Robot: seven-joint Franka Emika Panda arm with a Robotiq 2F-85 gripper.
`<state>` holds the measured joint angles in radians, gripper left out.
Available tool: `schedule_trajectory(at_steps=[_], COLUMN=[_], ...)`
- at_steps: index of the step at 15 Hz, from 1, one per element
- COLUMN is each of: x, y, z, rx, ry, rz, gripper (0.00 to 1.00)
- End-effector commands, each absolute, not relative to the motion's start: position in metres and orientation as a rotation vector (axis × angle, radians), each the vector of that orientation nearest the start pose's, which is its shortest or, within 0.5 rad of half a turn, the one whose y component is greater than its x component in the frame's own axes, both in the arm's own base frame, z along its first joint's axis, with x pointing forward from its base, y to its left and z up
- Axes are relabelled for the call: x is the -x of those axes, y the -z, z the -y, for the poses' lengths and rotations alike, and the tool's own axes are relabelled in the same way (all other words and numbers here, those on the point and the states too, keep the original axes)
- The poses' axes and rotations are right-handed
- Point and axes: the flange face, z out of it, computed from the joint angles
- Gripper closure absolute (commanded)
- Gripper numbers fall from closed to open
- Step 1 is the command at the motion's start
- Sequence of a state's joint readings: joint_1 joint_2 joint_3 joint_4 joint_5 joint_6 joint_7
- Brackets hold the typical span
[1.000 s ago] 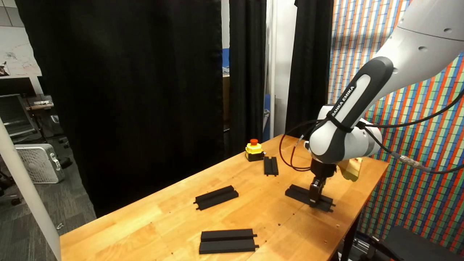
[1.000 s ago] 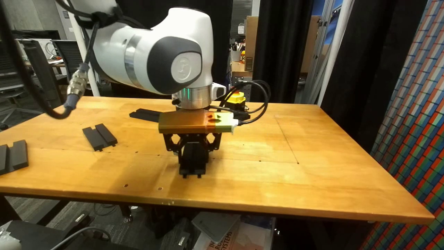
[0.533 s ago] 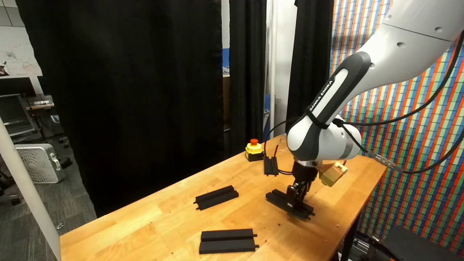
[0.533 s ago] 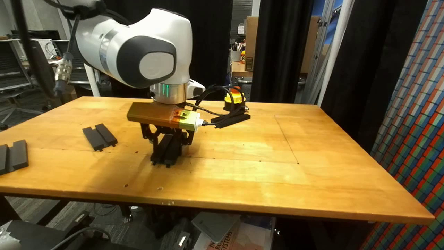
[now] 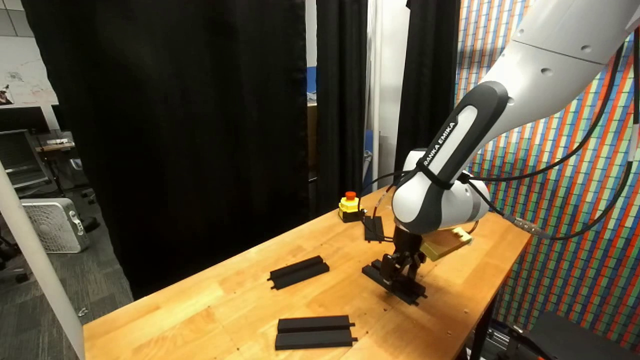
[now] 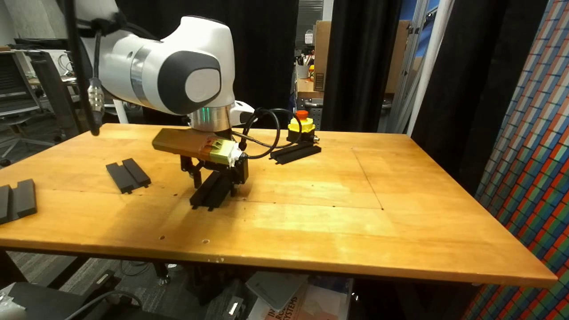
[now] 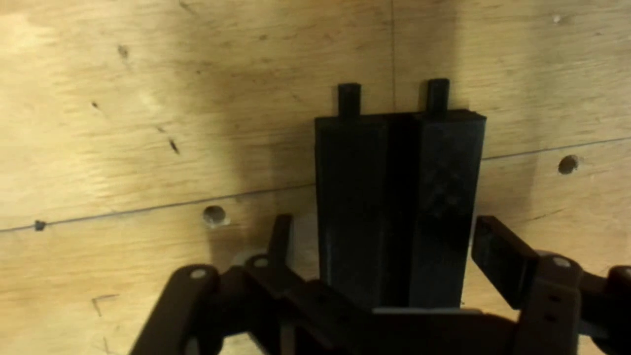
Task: Pile up all the black objects on the table
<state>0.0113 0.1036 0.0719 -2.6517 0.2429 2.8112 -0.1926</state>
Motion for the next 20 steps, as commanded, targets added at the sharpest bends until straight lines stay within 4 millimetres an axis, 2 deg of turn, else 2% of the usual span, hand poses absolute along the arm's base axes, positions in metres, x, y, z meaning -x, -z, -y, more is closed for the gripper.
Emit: schedule_trajectory(at_steps=[1, 4, 8, 11, 14, 17, 20], x=[-0.449, -0.478, -0.527, -0.558, -0.584, -0.608, -0.629], y=[-0.224, -0.253, -0.288, -0.299, -0.292, -0.272, -0.254], z=[-0.024, -0.019, -0.007, 0.009, 0.033, 0.061, 0.079], rx=[3.123, 3.191, 3.224, 3.209, 3.178, 3.133, 3.097], ry=[0.119, 0.17, 0.191, 0.185, 0.171, 0.138, 0.103], rz=[-0.079, -0.237, -0.406, -0.452, -0.522, -0.637, -0.713], gripper=[0.0, 0.0, 0.0, 0.0, 0.0, 0.0, 0.0])
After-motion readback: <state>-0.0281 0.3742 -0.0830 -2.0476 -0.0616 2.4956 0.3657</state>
